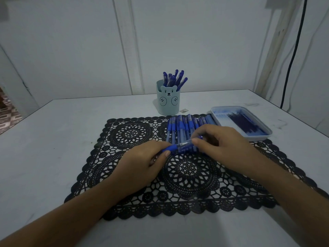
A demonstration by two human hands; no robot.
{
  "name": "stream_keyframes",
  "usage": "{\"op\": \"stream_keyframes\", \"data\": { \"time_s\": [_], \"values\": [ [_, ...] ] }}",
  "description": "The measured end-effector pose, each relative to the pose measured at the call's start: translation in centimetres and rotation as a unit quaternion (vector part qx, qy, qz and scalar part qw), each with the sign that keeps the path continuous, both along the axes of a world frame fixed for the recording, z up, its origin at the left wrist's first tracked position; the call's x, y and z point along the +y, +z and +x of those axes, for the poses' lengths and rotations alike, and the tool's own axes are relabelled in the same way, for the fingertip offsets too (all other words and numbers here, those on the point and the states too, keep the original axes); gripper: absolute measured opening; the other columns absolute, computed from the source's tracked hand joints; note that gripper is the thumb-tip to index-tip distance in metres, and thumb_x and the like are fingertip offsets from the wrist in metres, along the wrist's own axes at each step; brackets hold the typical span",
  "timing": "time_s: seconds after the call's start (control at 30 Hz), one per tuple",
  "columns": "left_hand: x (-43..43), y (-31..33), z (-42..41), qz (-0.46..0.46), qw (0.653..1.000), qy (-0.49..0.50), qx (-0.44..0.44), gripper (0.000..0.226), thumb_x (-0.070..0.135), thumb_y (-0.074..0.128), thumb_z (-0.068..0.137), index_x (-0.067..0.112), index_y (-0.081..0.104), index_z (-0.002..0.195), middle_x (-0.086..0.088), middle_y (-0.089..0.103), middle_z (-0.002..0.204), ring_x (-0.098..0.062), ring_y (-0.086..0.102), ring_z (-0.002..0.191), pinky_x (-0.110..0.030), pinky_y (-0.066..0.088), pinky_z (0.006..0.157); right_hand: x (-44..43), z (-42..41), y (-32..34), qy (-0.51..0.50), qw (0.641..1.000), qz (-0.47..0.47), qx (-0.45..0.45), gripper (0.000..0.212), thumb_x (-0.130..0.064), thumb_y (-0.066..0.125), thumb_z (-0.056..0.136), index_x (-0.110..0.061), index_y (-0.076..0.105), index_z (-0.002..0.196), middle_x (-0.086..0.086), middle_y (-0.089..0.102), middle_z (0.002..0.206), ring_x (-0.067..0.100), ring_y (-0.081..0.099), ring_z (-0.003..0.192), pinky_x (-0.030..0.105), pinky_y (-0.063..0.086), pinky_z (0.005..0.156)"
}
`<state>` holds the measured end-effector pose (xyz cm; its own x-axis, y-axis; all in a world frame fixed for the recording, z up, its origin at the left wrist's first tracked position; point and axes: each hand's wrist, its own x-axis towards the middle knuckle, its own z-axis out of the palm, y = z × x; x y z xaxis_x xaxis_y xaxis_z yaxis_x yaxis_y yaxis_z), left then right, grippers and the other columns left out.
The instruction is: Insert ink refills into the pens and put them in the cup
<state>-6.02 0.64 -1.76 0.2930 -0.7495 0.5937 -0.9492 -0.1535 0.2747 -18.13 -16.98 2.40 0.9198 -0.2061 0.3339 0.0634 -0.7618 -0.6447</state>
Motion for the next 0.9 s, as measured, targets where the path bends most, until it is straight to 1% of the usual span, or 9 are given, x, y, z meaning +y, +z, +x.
{"op": "stream_keyframes", "data": {
  "time_s": [0.1, 0.2, 0.27, 0.4, 0.47, 0.57, 0.67, 0.8, 0.9],
  "values": [
    [0.1, 0.0, -0.2, 0.025, 1.000, -0.015, -0.002, 0.034, 0.030, 0.039, 0.093, 0.014, 0.061, 0.113, 0.006, 0.063, 0.085, -0.004, 0.053, 0.073, -0.016, 0.042, 0.067, 0.7, 0.2, -0.7, 0.042, 0.998, 0.052, 0.014, 0.011, -0.022, 0.058, 0.087, -0.033, 0.060, 0.086, -0.007, 0.064, 0.066, -0.002, 0.058, 0.058, 0.009, 0.046, 0.061],
    [0.3, 0.1, -0.3, 0.040, 0.999, -0.020, 0.006, 0.037, 0.031, 0.035, 0.093, 0.012, 0.061, 0.112, 0.015, 0.055, 0.082, 0.002, 0.047, 0.071, -0.006, 0.036, 0.066, 1.1, 0.3, -1.2, 0.074, 0.990, 0.118, -0.008, 0.014, -0.013, 0.058, 0.087, -0.026, 0.064, 0.091, -0.001, 0.068, 0.070, 0.002, 0.063, 0.060, 0.013, 0.050, 0.067],
    [0.3, 0.2, -0.2, 0.035, 0.999, -0.029, 0.018, 0.037, 0.030, 0.035, 0.093, 0.012, 0.062, 0.111, 0.020, 0.049, 0.080, 0.004, 0.044, 0.069, -0.003, 0.033, 0.065, 1.0, 0.3, -1.4, 0.088, 0.987, 0.136, -0.022, 0.016, -0.011, 0.058, 0.086, -0.025, 0.064, 0.091, 0.003, 0.068, 0.072, 0.005, 0.064, 0.063, 0.015, 0.052, 0.069],
    [0.3, 0.7, -0.2, 0.016, 0.996, -0.071, 0.059, 0.032, 0.024, 0.038, 0.093, 0.008, 0.064, 0.101, 0.011, 0.055, 0.070, 0.000, 0.047, 0.062, -0.011, 0.037, 0.058, 1.2, 0.4, -1.6, 0.111, 0.987, 0.107, -0.048, 0.014, -0.016, 0.058, 0.086, -0.026, 0.063, 0.094, 0.006, 0.067, 0.072, 0.009, 0.064, 0.065, 0.024, 0.054, 0.069],
    [0.2, 1.3, -0.3, 0.004, 0.995, -0.075, 0.060, 0.030, 0.023, 0.040, 0.092, 0.006, 0.065, 0.098, 0.010, 0.053, 0.065, -0.001, 0.046, 0.057, -0.010, 0.035, 0.055, 1.2, 0.4, -1.4, 0.114, 0.985, 0.105, -0.071, 0.013, -0.021, 0.056, 0.084, -0.029, 0.062, 0.093, 0.000, 0.067, 0.074, 0.007, 0.064, 0.064, 0.020, 0.053, 0.067],
    [-0.1, 2.0, -0.1, 0.007, 0.999, -0.045, 0.014, 0.034, 0.029, 0.040, 0.090, 0.011, 0.064, 0.106, 0.016, 0.054, 0.075, 0.002, 0.048, 0.065, -0.008, 0.037, 0.060, 0.8, 0.6, -1.1, 0.093, 0.989, 0.071, -0.093, 0.012, -0.027, 0.055, 0.083, -0.036, 0.059, 0.090, -0.012, 0.065, 0.075, 0.003, 0.063, 0.064, 0.011, 0.049, 0.064],
    [-0.3, 2.0, 0.0, 0.029, 0.999, -0.010, -0.033, 0.043, 0.037, 0.041, 0.089, 0.011, 0.059, 0.119, 0.008, 0.058, 0.097, 0.000, 0.050, 0.082, -0.013, 0.042, 0.074, 0.6, 0.9, -1.3, 0.072, 0.991, 0.036, -0.105, 0.019, -0.023, 0.059, 0.084, -0.041, 0.056, 0.089, -0.013, 0.063, 0.063, -0.001, 0.062, 0.063, 0.007, 0.046, 0.062],
    [-0.4, 2.1, -0.2, 0.019, 0.995, 0.034, -0.095, 0.038, 0.034, 0.046, 0.086, 0.011, 0.066, 0.109, 0.003, 0.062, 0.091, -0.010, 0.050, 0.082, -0.025, 0.043, 0.071, 1.1, 0.8, -1.0, 0.070, 0.990, 0.003, -0.124, 0.020, -0.021, 0.060, 0.085, -0.039, 0.054, 0.091, -0.013, 0.060, 0.063, -0.004, 0.059, 0.065, 0.005, 0.042, 0.060],
    [-0.5, 3.1, 0.0, 0.014, 0.992, 0.065, -0.111, 0.035, 0.034, 0.046, 0.086, 0.013, 0.068, 0.103, 0.003, 0.061, 0.089, -0.012, 0.050, 0.078, -0.025, 0.041, 0.067, 1.0, 1.0, -1.0, 0.060, 0.991, 0.019, -0.114, 0.018, -0.031, 0.053, 0.085, -0.043, 0.050, 0.097, -0.017, 0.061, 0.076, -0.002, 0.059, 0.075, 0.007, 0.045, 0.065]
  ]
}}
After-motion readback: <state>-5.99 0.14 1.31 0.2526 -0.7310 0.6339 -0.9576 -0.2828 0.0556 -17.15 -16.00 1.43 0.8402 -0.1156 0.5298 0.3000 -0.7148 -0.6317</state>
